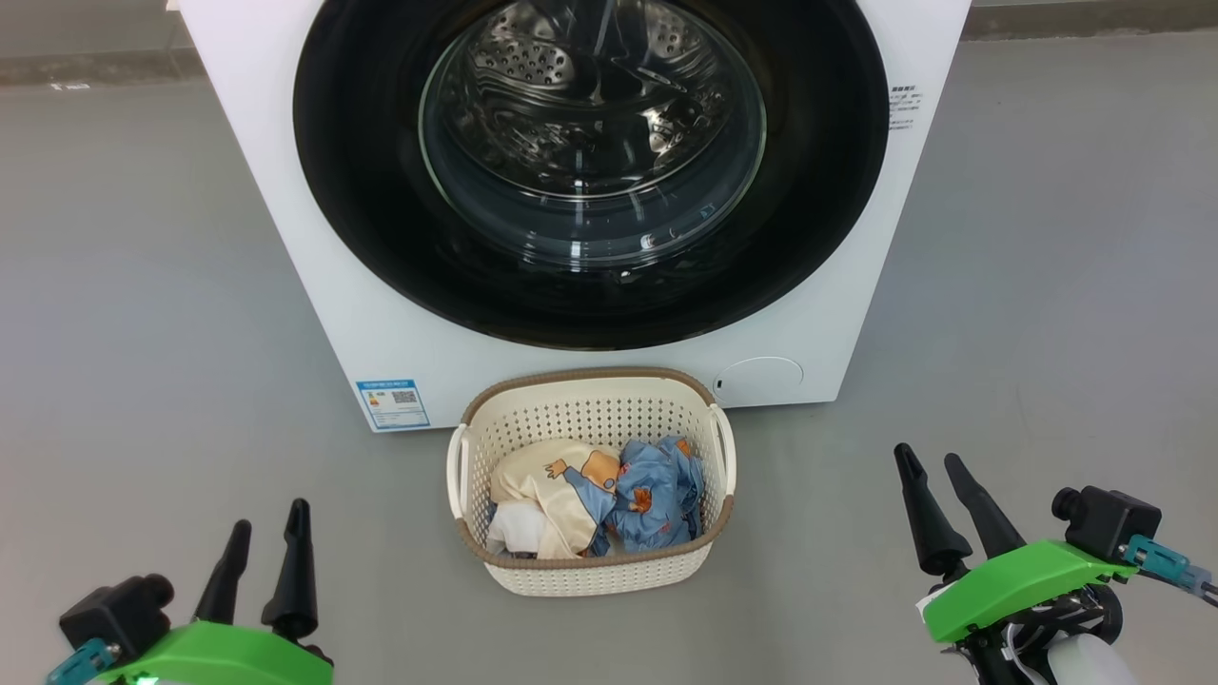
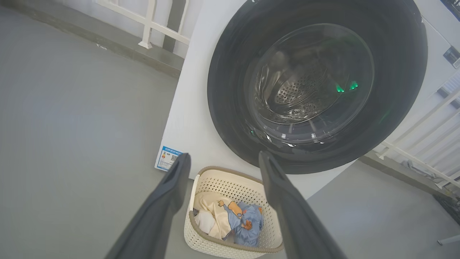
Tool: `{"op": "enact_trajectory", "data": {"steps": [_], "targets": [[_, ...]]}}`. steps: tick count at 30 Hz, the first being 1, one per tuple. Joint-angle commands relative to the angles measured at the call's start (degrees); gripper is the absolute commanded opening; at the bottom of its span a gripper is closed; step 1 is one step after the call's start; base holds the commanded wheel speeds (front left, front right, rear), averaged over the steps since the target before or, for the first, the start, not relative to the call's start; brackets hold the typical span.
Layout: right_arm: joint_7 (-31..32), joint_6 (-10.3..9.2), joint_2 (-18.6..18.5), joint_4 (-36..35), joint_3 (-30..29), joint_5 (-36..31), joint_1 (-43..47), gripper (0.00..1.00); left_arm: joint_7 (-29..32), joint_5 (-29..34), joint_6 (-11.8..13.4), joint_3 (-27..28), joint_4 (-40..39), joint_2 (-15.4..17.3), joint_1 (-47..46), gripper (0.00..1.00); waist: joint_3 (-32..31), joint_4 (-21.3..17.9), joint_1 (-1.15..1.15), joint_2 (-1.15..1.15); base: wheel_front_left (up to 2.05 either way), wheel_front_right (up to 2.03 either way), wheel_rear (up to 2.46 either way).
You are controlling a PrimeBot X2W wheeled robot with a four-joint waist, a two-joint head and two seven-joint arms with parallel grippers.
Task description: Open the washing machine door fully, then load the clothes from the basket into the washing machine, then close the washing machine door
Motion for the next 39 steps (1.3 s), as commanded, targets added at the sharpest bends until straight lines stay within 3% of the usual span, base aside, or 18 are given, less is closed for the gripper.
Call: {"op": "enact_trajectory", "data": {"steps": [1,21,39], "targets": [[-1.04,0.07,-0.67,-1.12,1.29,-2.36,-2.80,1.00,-1.09,2.53,-0.12,1.11,-1.59,1.46,-2.72,1.00,-0.02,-0.01,0.00,0.00,0.00,0.00,0.00],[-2.54,0.08,-0.55,-0.61,1.40,-17.44,-4.55,1.00,-4.47,17.67,-0.15,0.40,-0.03,2.58,-3.75,1.00,0.20,-0.05,0.00,0.00,0.00,0.00,0.00],[-3.97,0.09,-0.37,0.03,1.40,-27.29,-5.97,1.00,-6.67,26.75,-0.17,0.39,0.76,3.09,-4.58,1.00,0.12,0.00,0.00,0.00,0.00,0.00,0.00]]}}
